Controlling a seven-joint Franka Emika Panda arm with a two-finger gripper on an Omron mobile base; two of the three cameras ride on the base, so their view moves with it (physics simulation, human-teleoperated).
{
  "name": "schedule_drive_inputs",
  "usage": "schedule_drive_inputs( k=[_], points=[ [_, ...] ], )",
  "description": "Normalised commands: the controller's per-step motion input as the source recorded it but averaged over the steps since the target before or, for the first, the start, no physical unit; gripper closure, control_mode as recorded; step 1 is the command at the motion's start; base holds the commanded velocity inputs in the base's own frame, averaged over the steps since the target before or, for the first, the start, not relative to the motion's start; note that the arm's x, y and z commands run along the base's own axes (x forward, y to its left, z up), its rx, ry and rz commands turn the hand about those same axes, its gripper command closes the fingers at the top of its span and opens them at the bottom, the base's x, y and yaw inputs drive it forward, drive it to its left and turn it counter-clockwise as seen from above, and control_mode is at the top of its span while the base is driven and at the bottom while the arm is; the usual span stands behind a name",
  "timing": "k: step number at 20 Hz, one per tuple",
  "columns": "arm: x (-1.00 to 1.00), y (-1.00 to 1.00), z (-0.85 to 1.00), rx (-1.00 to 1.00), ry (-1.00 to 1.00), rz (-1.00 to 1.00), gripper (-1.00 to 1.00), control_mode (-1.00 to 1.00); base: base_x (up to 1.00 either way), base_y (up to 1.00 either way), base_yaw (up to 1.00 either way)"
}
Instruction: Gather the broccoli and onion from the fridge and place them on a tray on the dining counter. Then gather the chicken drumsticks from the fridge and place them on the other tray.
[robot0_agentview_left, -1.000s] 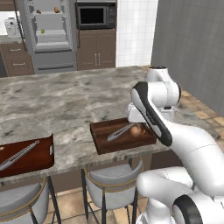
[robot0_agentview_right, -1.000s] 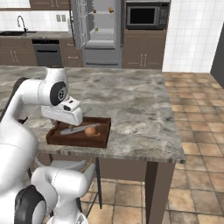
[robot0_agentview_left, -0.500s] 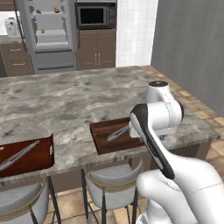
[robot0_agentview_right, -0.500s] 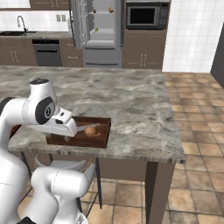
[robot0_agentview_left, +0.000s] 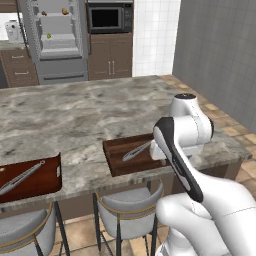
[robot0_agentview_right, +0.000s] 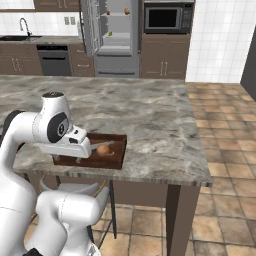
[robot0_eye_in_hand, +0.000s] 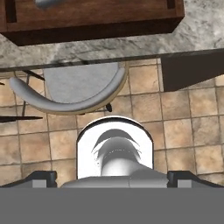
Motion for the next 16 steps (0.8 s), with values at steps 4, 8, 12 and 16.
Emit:
schedule_drive_inputs(
  k=[4,8,12,16],
  points=[
    [0.0,-0.04,0.0,0.0,0.0,0.0,-1.0,1.0,-0.05,-0.31,0.0],
    [0.0,0.0,0.0,0.0,0.0,0.0,-1.0,1.0,-0.23,-0.96,0.01],
    [0.0,0.0,0.0,0.0,0.0,0.0,-1.0,1.0,-0.15,-1.0,0.0],
    [0.0,0.0,0.0,0.0,0.0,0.0,-1.0,1.0,-0.01,-1.0,0.0]
  ],
)
